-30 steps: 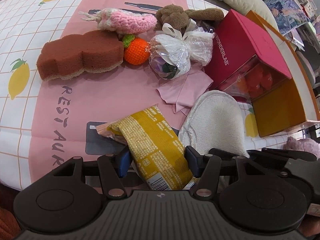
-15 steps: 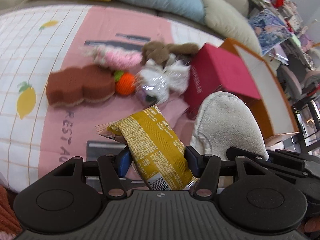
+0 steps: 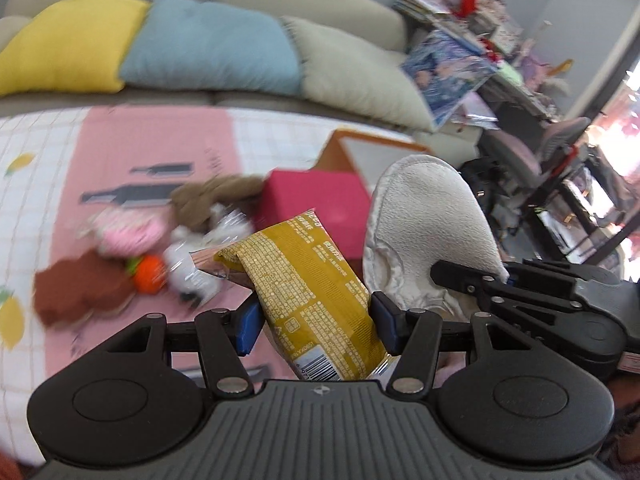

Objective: Organize soft objects
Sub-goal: 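Carry snack bag and white pad over the orange box with both tools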

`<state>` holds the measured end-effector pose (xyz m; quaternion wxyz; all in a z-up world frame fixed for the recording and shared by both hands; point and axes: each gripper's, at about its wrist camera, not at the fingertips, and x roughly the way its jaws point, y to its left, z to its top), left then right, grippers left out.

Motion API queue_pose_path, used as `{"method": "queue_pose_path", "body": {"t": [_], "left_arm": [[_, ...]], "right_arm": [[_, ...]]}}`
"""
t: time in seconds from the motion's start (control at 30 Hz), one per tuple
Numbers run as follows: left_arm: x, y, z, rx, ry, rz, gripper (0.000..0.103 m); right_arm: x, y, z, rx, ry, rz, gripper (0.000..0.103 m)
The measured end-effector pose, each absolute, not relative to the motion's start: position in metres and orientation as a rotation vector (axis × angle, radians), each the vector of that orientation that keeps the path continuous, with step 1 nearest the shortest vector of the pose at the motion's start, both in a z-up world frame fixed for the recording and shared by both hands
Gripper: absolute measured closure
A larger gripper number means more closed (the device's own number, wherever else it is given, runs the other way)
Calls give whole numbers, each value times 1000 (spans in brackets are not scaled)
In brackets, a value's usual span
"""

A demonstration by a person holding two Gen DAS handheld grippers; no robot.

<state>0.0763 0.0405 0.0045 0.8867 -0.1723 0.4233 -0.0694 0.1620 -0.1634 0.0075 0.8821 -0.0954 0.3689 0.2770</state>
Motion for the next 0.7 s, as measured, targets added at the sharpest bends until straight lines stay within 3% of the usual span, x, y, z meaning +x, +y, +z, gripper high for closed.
{"method": "queue_pose_path", "body": {"t": [0.37,0.7], "left_arm": [[158,-40,41,-293,814,-338,38],[214,-123,11,-187,946,-424,38]], "right_arm": [[215,-226,15,-374,712,442,96],[269,-273,-24,-480,837,429,96]]}}
